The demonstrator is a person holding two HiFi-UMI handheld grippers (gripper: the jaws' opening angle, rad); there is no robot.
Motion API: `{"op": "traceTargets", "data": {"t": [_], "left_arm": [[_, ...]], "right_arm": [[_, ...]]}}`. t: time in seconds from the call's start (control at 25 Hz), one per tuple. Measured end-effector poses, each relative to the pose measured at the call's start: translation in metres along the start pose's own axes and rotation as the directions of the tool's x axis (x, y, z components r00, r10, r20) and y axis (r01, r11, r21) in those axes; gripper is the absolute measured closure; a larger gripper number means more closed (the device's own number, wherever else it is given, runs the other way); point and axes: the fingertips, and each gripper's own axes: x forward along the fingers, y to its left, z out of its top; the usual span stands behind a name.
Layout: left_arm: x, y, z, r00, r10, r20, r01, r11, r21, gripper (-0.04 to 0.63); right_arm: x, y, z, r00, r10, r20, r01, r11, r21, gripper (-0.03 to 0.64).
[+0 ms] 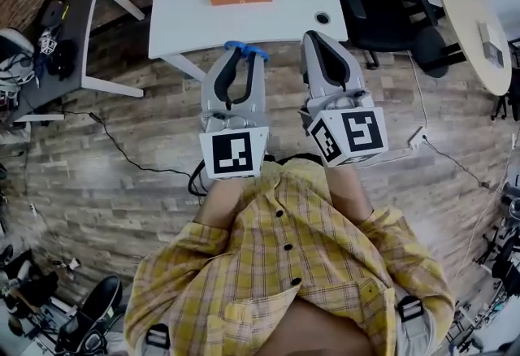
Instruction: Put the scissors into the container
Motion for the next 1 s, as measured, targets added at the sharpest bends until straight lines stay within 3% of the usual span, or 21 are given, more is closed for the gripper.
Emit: {"op": "traceTargets", "data": {"t": [0.44,1.0], "left_arm": [[0.051,0.052,-0.024,0.998,-0.055,-0.015,0.054,0.997,-0.051,0.505],[0.167,0.091,-0.038,0.997,-0.064,-0.040,0.066,0.996,0.062,0.508]], "right_arm": [[0.069,0.001,-0.027,0.996,-0.053,-0.079,0.050,0.998,-0.035,0.611],[0.178,-0.063,-0.039,0.997,-0.058,-0.047,0.057,0.998,-0.021,0.611]]}}
